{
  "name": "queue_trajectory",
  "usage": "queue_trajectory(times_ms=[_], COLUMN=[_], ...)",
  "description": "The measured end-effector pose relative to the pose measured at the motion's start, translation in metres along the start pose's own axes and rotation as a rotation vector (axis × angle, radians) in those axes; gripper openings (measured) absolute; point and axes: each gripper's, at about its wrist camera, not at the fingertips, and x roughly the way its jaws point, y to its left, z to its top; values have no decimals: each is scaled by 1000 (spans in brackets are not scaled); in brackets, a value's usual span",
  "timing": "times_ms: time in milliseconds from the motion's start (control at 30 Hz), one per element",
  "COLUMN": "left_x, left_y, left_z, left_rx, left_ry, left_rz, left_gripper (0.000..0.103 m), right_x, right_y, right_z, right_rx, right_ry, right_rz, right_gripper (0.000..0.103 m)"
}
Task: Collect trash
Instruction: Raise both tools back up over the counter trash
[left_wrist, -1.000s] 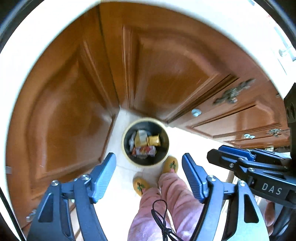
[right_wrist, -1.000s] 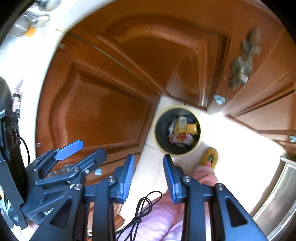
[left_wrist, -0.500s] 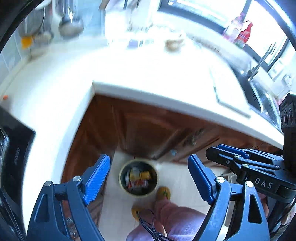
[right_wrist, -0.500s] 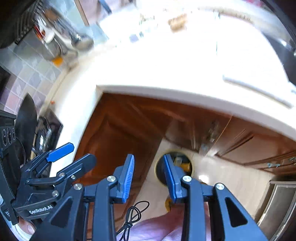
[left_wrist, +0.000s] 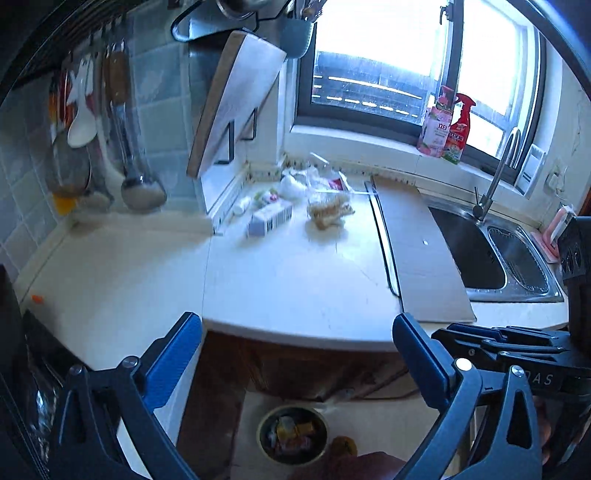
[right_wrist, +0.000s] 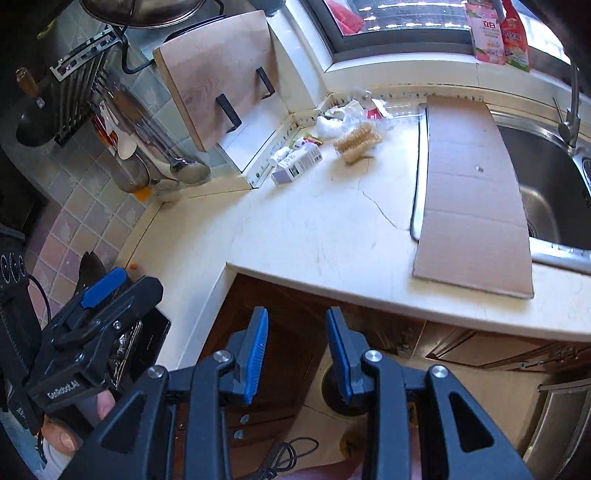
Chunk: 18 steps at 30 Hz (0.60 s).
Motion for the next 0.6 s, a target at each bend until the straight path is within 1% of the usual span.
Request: queue_trajectory(times_ms=[33,67,100,133,167,233,333,467,600], left_x=[3,7,10,15,21,38,73,126,182], left_y=[0,-1,-1,-1,-1,-3,-4,-8,-16], left_z=[9,16,23,31,37,52,77,108,133], left_rx=[8,13,16,20,24,36,58,68,98], left_ry=[-4,-9,-14,-19,-22,-21,-5,52,105], left_rz=[4,7,10,15,22,40,85,126,152], left_gripper=[102,102,102,102,102,102,102,102,102], right_x=[0,1,2,3,4,12,31,67,104], right_y=[-2,-6,-9,-13,-16,-24,-40,-67,-91], right_z=[8,17,23,32,39,59,93,140,176], right_rx=[9,21,31,43,50,57,72,110,141], right_ry=[9,11,3,-13,-26,-38,-33,5,38], right_rz=[5,13,17,19,20,30,52,84,107], right_gripper=[37,46,50,56,60,60,60,60,60])
